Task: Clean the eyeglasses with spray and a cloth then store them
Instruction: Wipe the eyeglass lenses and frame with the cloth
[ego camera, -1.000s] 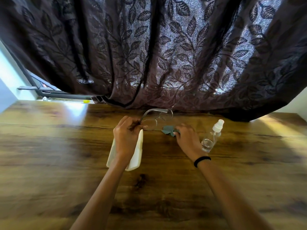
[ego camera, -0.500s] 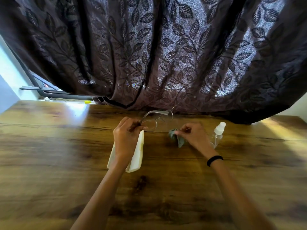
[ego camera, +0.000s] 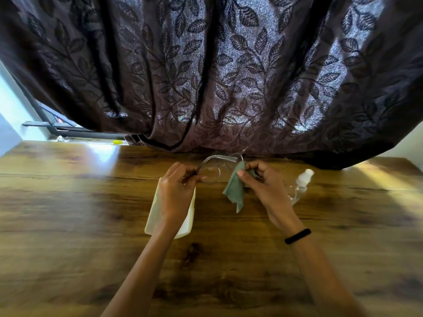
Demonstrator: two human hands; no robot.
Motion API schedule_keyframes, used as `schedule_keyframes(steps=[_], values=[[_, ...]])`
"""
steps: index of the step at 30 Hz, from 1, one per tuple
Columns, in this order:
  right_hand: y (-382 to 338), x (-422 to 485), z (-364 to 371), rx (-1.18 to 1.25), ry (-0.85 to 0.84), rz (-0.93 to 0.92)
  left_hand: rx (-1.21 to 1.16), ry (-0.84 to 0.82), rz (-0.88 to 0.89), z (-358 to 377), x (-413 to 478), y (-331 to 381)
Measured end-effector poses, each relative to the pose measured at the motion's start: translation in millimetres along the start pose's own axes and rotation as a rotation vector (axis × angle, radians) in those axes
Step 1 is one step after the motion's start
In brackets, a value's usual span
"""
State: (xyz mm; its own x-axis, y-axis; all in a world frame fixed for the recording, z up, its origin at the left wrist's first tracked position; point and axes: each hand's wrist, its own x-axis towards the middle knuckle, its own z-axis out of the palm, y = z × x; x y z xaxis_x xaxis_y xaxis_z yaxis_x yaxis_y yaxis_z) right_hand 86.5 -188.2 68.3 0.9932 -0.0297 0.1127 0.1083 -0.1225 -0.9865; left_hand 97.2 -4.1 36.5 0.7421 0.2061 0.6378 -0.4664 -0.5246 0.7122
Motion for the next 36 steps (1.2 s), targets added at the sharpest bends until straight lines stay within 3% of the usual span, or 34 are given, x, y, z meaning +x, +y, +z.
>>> schedule_keyframes(steps=[2, 9, 15, 23, 30, 36], values=[[-3, 0, 7, -0.022, -0.027, -0.053, 0.011, 0.001, 0.007, 1, 0, 2], [4, 5, 31, -0.434, -0.011, -0.309, -0.049, 0.013, -0.031, 4, 0, 8], [3, 3, 36, -0.623, 0.032, -0.409, -0.162, -0.010, -0.162, 3, 1, 11], [3, 0, 40, -0.856, 0.042, -0.513, -0.202, 0.007, -0.200, 6, -1, 15], [4, 0, 42, -0.783, -0.072, -0.515, -0.133, 0.071, -0.142, 7, -4, 16], [7, -5, 31, -0.805, -0.047, -0.571, -0.128, 0.109, -0.194, 5, -8, 18]])
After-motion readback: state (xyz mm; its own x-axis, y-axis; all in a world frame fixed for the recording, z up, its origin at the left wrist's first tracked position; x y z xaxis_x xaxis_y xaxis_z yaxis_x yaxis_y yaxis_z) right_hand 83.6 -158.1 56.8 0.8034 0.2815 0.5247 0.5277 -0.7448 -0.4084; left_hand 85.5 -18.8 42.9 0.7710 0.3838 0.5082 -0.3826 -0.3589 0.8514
